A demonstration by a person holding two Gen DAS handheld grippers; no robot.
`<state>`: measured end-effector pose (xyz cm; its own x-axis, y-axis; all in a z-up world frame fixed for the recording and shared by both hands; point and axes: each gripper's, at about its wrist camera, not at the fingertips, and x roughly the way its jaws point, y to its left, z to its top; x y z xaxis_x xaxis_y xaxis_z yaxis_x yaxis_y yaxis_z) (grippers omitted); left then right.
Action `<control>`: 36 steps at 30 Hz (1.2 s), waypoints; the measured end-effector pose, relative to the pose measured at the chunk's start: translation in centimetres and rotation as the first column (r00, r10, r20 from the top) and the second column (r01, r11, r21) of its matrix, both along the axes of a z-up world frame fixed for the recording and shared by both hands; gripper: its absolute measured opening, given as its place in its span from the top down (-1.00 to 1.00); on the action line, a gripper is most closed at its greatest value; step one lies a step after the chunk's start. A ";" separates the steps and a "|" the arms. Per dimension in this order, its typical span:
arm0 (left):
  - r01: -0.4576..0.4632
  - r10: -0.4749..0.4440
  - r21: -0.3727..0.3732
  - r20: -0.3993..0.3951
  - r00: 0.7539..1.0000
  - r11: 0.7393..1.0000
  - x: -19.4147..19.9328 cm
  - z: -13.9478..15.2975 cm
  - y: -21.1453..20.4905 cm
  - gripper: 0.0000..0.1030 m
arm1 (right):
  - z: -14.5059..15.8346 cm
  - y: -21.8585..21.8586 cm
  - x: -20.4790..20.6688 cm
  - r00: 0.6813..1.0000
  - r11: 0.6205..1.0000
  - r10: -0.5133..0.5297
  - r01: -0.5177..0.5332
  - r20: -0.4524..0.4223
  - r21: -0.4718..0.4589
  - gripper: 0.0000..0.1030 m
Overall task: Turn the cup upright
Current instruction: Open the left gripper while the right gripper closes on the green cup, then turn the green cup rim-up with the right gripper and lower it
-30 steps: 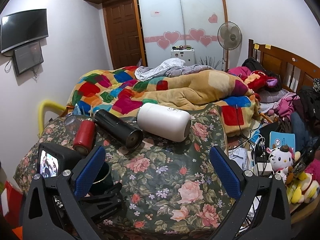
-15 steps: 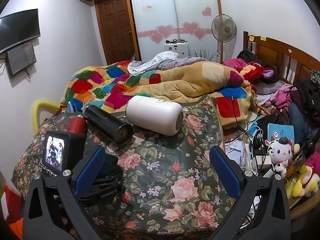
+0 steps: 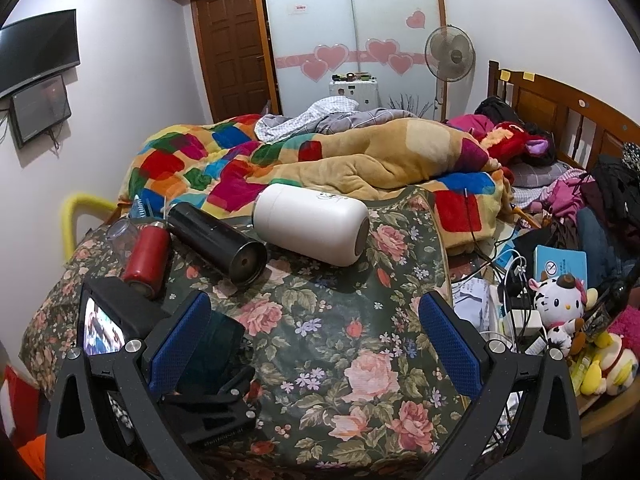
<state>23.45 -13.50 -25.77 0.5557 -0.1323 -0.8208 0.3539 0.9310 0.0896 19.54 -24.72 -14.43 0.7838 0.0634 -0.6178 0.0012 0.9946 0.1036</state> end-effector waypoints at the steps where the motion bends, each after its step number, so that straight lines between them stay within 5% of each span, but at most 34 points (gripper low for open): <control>1: -0.004 0.004 -0.005 0.008 1.000 1.000 -0.3 0.3 0.3 -0.71 | 0.1 0.2 0.0 1.000 1.000 0.005 -0.005 -0.002 0.002 -1.00; 13: -0.128 0.142 -0.115 0.125 0.982 0.985 -3.5 5.1 6.3 -0.72 | 0.6 2.7 -0.6 0.998 0.998 0.057 -0.057 -0.015 -0.011 -1.00; 20: -0.268 0.288 -0.117 0.220 0.932 0.956 -5.6 7.3 12.0 -0.73 | -0.1 5.4 -0.6 0.994 0.994 0.108 -0.108 -0.034 -0.015 -1.00; 27: -0.364 0.392 -0.150 0.257 0.883 0.919 -6.8 7.5 16.2 -0.79 | -3.1 7.9 1.4 0.978 0.988 0.153 -0.154 -0.142 0.004 -1.00; 36: -0.395 0.419 -0.147 0.209 0.884 0.907 -6.9 5.3 17.8 -0.79 | -7.7 9.4 5.2 0.921 0.974 0.219 -0.186 -0.322 0.128 -0.82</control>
